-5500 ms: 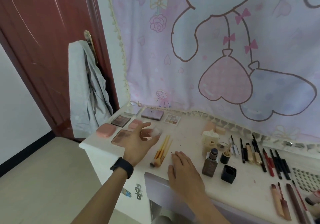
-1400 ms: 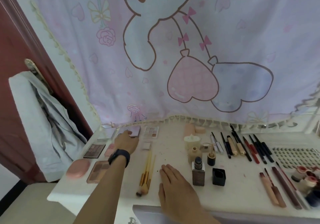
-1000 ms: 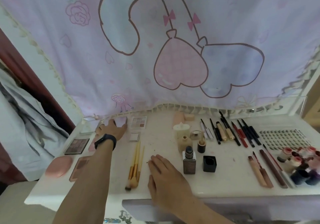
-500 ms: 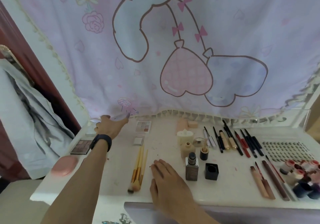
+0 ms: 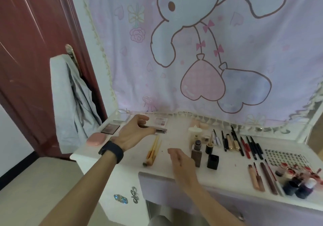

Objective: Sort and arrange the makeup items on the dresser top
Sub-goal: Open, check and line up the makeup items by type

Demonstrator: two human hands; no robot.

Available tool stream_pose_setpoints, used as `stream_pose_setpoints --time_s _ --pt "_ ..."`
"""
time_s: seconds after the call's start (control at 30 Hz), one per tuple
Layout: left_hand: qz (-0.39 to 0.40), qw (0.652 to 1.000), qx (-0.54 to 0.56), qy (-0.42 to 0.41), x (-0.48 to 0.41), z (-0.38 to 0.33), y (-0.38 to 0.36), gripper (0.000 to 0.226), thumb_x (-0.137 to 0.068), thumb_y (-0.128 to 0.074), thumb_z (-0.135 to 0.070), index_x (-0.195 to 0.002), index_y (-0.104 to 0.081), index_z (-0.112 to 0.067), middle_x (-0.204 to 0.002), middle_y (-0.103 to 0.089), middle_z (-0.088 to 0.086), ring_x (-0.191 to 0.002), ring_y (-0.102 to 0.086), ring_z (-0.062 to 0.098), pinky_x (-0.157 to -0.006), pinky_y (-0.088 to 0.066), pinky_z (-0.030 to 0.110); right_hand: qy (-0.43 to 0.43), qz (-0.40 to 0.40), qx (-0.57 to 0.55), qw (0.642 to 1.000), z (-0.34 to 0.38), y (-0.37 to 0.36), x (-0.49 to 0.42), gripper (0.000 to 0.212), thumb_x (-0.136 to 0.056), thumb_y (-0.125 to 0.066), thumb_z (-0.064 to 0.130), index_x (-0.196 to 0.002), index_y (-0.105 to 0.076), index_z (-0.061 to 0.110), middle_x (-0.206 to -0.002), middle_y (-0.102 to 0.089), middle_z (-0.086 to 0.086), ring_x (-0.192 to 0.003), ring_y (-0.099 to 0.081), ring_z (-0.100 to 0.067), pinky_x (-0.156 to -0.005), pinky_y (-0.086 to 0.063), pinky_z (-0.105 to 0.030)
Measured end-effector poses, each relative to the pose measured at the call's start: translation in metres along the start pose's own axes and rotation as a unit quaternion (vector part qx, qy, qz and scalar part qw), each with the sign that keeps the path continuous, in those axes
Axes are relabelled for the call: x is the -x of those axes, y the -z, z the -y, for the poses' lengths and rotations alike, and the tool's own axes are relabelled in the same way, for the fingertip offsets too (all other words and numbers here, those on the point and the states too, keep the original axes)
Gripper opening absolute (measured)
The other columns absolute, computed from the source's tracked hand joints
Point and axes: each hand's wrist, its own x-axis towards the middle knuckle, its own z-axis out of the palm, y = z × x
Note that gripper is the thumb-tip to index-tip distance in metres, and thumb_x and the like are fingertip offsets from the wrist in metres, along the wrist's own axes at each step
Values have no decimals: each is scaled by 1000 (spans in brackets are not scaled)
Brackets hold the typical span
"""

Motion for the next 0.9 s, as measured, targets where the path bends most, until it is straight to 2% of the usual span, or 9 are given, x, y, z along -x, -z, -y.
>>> stream_pose_setpoints --time_s 0.03,0.1,0.17,0.27,0.37,0.57,0.7,0.83,0.9 --pt "18 1000 -15 -8 12 -1 -4 68 -57 -73 -50 -121 -53 -34 -118 -57 -11 -104 -57 0 -83 -45 18 -45 -5 -102 994 8 5 8 32 -103 -44 50 -112 -67 30 -104 -75 14 -104 -66 0 -99 -52 -33" --pt "58 998 -30 -24 33 -3 -16 68 -59 -75 -47 -121 -51 -36 -117 -58 -13 -99 -58 -5 -76 -44 10 -136 37 -267 953 19 18 20 52 -95 -44 63 -117 -66 21 -102 -78 -1 -96 -74 -21 -85 -58 -36" --pt "100 994 -34 -38 53 -5 -31 71 -55 -76 -48 -121 -49 -40 -119 -57 -14 -97 -57 -7 -75 -44 8 -200 85 -356 909 24 33 33 52 -97 -50 59 -121 -61 14 -104 -77 -14 -87 -75 -32 -74 -60 -37" --pt "145 984 -74 -75 74 -4 -57 77 -55 -78 -51 -124 -44 -47 -123 -52 -19 -107 -53 -7 -87 -44 15 -244 77 -410 876 23 48 53 43 -89 -71 32 -115 -65 -1 -88 -76 -14 -69 -71 -25 -61 -59 -32" --pt "140 980 -82 -114 88 1 -80 79 -58 -78 -49 -127 -41 -52 -118 -51 -32 -114 -46 -10 -96 -42 19 -267 65 -453 848 10 63 70 31 -88 -70 12 -111 -67 -8 -76 -71 -15 -59 -67 -20 -53 -58 -27" --pt "136 989 2 -63 111 14 -129 106 -49 -84 -63 -141 -35 -43 -134 -45 -19 -123 -47 -4 -102 -42 20 -297 77 -513 802 -25 90 98 17 -79 -72 11 -89 -77 -1 -80 -69 -15 -63 -68 -20 -56 -60 -28" --pt "123 990 -1 -69 121 17 -153 109 -49 -83 -61 -143 -39 -29 -133 -52 -13 -123 -52 3 -108 -45 31 -286 80 -522 800 -46 101 108 29 -82 -71 12 -105 -74 -5 -83 -69 -15 -66 -69 -20 -58 -60 -28" --pt "139 985 -38 -96 125 14 -162 110 -51 -85 -58 -146 -37 -29 -137 -50 -11 -125 -50 4 -109 -44 32 -240 120 -422 866 -56 118 108 31 -83 -73 23 -107 -77 4 -102 -70 -20 -77 -70 -23 -68 -61 -31" --pt "159 977 -82 -119 125 11 -163 112 -54 -86 -58 -149 -33 -31 -140 -46 -13 -128 -46 2 -111 -42 33 -212 143 -356 899 -54 128 106 38 -82 -78 34 -112 -77 12 -111 -73 -15 -83 -72 -26 -71 -60 -34"
